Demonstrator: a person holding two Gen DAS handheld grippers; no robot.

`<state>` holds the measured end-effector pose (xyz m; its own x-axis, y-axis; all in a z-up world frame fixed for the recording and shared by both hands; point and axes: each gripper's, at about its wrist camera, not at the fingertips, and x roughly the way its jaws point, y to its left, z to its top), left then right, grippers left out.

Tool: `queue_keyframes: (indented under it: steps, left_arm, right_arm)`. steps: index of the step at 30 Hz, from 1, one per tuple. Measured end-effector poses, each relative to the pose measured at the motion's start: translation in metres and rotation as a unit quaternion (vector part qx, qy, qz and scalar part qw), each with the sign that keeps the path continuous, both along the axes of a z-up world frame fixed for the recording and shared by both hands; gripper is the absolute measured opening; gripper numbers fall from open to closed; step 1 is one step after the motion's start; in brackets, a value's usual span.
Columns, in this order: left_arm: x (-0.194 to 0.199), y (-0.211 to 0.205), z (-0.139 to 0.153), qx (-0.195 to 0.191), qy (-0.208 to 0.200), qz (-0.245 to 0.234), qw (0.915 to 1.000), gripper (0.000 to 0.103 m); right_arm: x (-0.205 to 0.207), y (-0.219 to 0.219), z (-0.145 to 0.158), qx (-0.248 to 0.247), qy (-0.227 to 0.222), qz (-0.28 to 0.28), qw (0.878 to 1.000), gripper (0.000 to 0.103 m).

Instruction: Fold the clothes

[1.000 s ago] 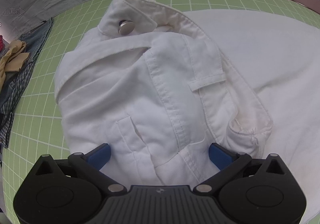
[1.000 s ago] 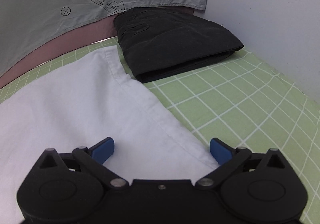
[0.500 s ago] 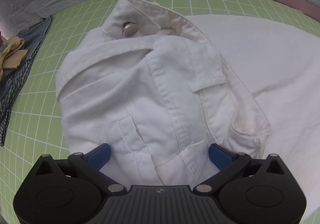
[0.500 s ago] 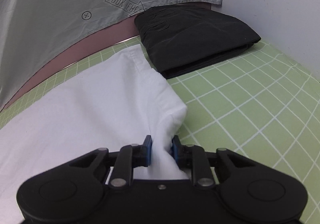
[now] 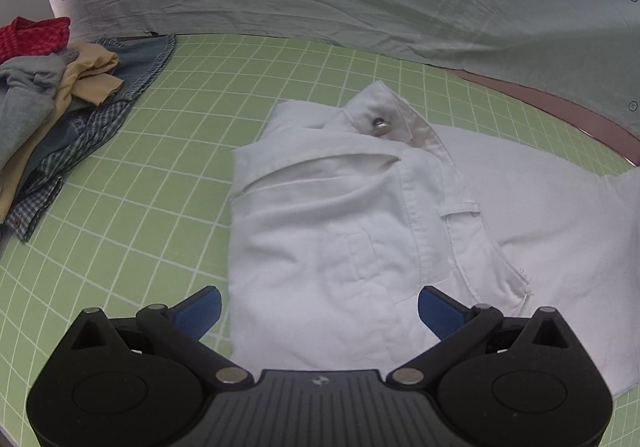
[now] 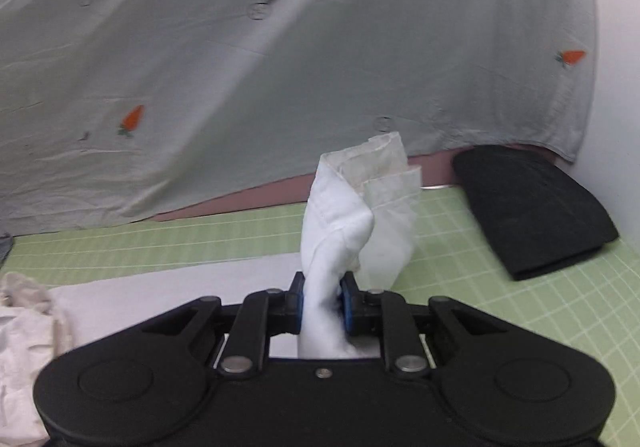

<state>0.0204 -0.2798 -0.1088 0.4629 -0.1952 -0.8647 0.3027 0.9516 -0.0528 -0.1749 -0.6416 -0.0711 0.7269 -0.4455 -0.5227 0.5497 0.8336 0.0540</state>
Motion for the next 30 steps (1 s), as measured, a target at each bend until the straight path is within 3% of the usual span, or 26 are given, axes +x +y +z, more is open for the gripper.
queue_keyframes:
  steps: [3, 6, 9, 12, 15, 18, 20, 25, 30]
  left_arm:
    - [-0.008, 0.02, -0.002, 0.0, 0.006, 0.001, 1.0, 0.103]
    - [-0.017, 0.04, -0.006, -0.002, 0.015, 0.001, 0.9999, 0.103]
    - [-0.026, 0.056, -0.007, -0.003, 0.018, -0.004, 0.9998, 0.103]
    - [-0.033, 0.071, -0.006, -0.008, 0.018, -0.003, 0.9998, 0.103]
    - [-0.037, 0.083, -0.004, -0.011, 0.016, 0.004, 0.9998, 0.103]
    - [-0.038, 0.088, 0.004, -0.014, 0.003, 0.005, 0.9999, 0.103]
    - [-0.036, 0.086, 0.011, -0.013, -0.004, 0.008, 0.9999, 0.103]
    - [-0.037, 0.076, 0.029, -0.013, -0.041, 0.014, 0.999, 0.103]
    - [-0.048, 0.089, 0.018, -0.04, -0.043, 0.041, 0.9975, 0.103]
  right_arm:
    - [0.021, 0.072, -0.014, -0.011, 0.025, 0.059, 0.998, 0.02]
    - [0.04, 0.126, -0.065, -0.001, 0.109, 0.095, 0.989, 0.025]
    - [0.044, 0.15, -0.092, 0.005, 0.15, 0.088, 0.985, 0.03]
    - [0.038, 0.157, -0.065, 0.015, 0.114, 0.088, 0.989, 0.044]
    - [0.027, 0.156, -0.034, 0.019, 0.058, 0.076, 0.995, 0.044]
    - [0.023, 0.143, -0.025, 0.001, 0.039, 0.022, 0.999, 0.044]
    - [0.024, 0.135, -0.033, -0.003, 0.055, -0.001, 0.998, 0.047]
    - [0.032, 0.145, -0.071, -0.023, 0.132, 0.017, 0.991, 0.054]
    - [0.042, 0.162, -0.104, -0.058, 0.206, 0.033, 0.976, 0.054]
